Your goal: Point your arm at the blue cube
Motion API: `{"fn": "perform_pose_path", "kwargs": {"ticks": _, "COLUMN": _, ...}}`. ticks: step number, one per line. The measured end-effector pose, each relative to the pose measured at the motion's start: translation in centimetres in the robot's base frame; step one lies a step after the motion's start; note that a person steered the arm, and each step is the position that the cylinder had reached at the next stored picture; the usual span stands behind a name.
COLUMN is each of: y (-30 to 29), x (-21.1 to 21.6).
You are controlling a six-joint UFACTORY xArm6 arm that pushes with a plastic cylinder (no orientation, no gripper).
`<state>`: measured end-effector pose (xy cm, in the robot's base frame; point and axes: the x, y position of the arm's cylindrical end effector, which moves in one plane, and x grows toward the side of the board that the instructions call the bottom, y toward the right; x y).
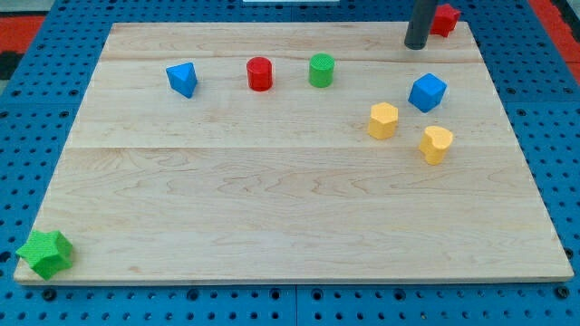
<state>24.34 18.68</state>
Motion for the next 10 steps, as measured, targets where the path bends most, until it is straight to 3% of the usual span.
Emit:
{"fn": "perform_pose_path", "kwargs": {"ticks": 4, "y": 0.9, "x": 0.3}}
{"fn": "perform_pose_path", "kwargs": {"ticks": 6, "y": 6.8, "x": 4.6}}
{"fn": "perform_pose_path", "kwargs": {"ticks": 10, "y": 2.1, "x": 10.4}}
